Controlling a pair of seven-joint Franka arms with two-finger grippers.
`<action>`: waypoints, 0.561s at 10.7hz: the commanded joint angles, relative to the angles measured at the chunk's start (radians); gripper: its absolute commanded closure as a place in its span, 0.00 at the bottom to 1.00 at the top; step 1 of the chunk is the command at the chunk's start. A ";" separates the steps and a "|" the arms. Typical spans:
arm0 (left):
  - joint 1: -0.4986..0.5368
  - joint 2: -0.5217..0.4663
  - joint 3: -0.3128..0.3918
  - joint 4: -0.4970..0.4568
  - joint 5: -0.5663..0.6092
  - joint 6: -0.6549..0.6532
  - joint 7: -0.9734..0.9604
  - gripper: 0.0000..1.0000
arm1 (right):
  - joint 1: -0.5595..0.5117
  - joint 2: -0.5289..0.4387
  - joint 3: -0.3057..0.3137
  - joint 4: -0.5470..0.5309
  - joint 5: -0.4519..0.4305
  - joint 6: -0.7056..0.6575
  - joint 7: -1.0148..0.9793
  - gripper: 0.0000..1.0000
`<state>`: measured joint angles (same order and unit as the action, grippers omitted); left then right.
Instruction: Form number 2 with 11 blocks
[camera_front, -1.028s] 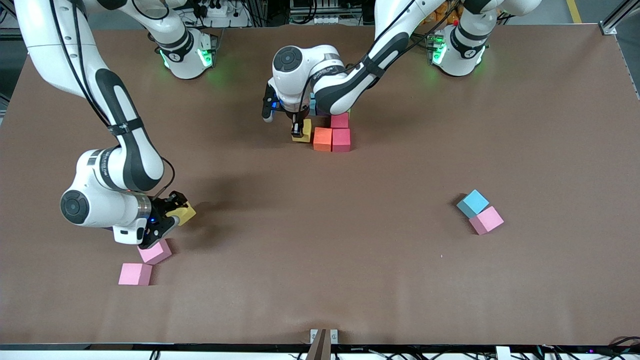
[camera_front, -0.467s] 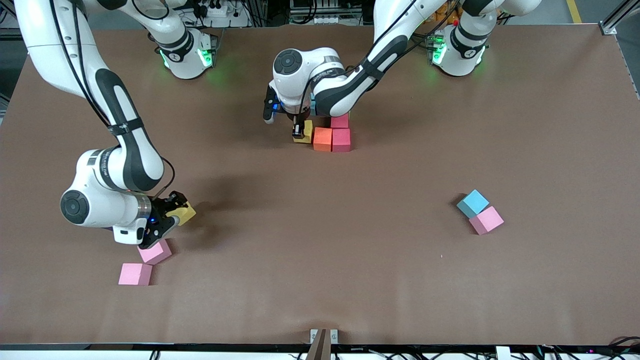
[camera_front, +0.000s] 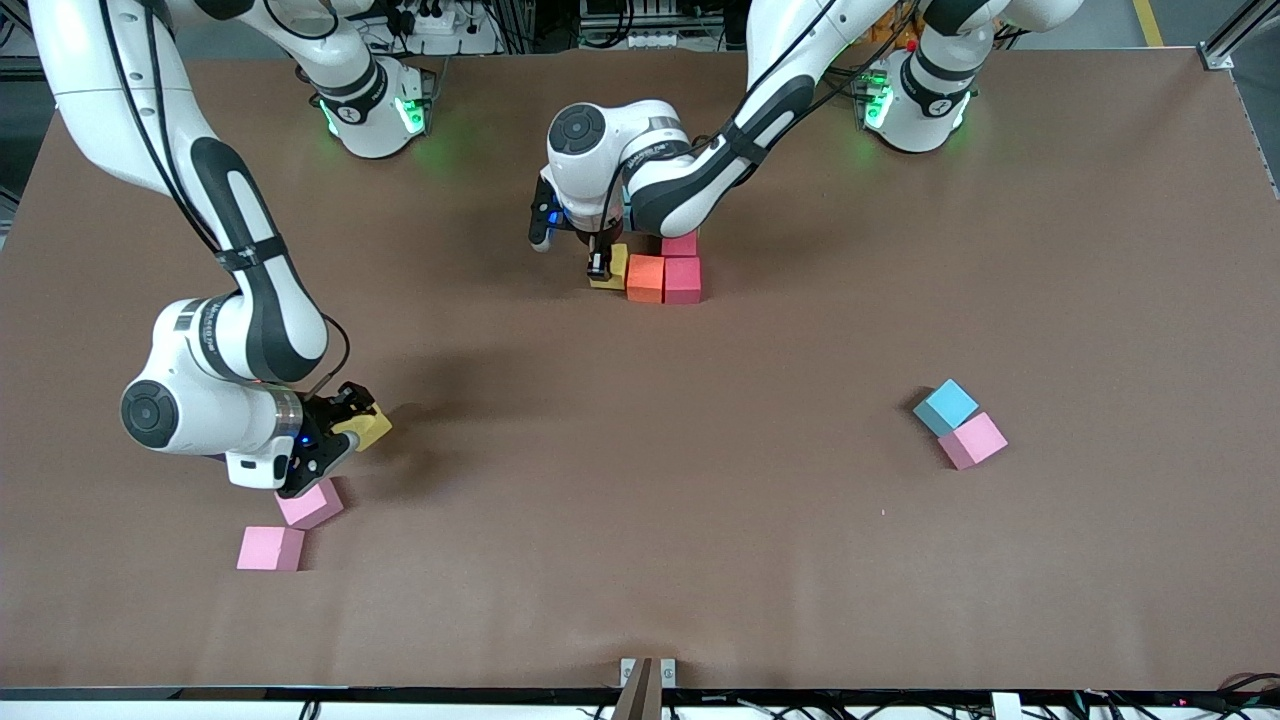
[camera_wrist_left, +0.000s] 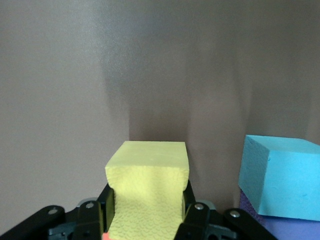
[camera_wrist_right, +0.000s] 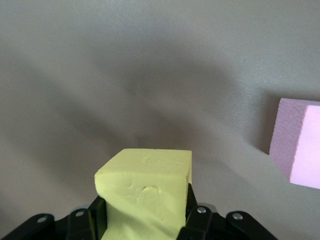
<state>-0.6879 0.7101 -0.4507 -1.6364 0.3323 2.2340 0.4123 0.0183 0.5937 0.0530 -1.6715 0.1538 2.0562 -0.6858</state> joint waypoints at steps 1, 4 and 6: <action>-0.001 0.014 0.014 0.013 0.028 0.002 0.010 0.86 | -0.014 0.000 0.008 -0.004 0.016 0.002 -0.003 0.79; -0.001 0.022 0.024 0.017 0.028 0.002 0.011 0.85 | -0.014 0.003 0.008 -0.002 0.016 0.002 -0.004 0.79; -0.001 0.025 0.026 0.020 0.027 0.007 0.008 0.85 | -0.014 0.003 0.008 -0.002 0.016 0.002 -0.004 0.79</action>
<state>-0.6863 0.7212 -0.4265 -1.6363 0.3326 2.2360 0.4123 0.0174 0.5981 0.0530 -1.6715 0.1539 2.0564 -0.6858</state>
